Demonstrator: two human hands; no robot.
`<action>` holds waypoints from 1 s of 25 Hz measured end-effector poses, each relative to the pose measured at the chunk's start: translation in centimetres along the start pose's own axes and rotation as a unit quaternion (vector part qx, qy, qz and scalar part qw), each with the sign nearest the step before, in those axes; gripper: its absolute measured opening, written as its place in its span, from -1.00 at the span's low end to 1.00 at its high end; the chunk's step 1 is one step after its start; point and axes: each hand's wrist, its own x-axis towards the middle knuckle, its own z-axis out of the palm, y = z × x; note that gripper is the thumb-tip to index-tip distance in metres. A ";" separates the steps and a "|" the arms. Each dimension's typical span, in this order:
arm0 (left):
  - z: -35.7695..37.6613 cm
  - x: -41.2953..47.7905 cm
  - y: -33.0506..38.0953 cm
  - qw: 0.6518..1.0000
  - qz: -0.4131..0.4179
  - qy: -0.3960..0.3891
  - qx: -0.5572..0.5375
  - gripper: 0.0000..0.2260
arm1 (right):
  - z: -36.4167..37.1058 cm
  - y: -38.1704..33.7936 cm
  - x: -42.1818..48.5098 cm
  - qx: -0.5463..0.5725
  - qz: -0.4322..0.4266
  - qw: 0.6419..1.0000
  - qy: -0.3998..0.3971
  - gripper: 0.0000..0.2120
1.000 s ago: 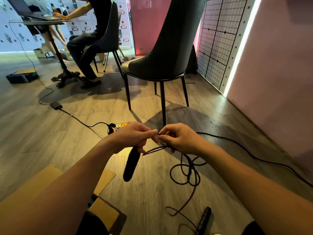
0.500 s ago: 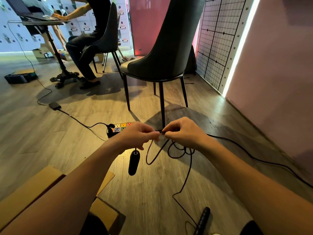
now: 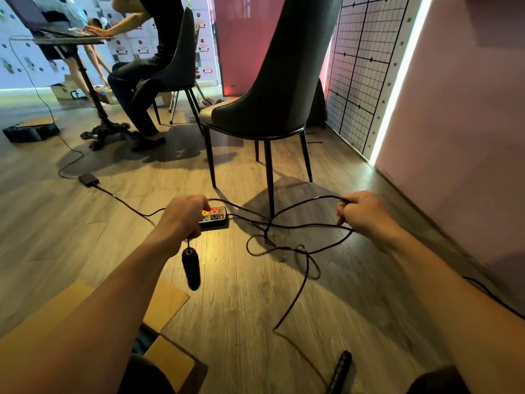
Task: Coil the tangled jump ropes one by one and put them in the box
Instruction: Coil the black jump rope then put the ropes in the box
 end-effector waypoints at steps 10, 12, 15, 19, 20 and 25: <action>1.5 -1.9 1.5 0.981 0.073 -0.179 -0.008 -0.77 | 1.0 -1.4 -0.6 0.055 -0.051 0.994 -0.074 -0.80; 1.2 -1.7 1.4 0.983 0.066 -0.166 0.039 -0.77 | 0.5 -0.7 -0.3 0.007 -0.069 0.997 -0.043 -0.76; 0.9 -1.2 1.1 0.989 0.028 -0.140 0.035 -0.74 | -0.7 0.6 0.5 -0.086 -0.057 0.994 0.030 -0.67; 1.1 -1.1 1.4 0.992 -0.007 -0.125 -0.002 -0.73 | -1.7 3.0 2.1 -0.143 0.013 0.984 0.102 -0.61; 1.2 -1.3 1.7 0.992 0.005 -0.125 0.001 -0.71 | -1.7 3.6 2.4 -0.157 0.026 0.983 0.097 -0.57; 1.1 -2.4 2.5 0.978 0.098 -0.162 -0.087 -0.71 | -1.0 5.1 2.7 -0.241 0.083 0.967 0.004 -0.59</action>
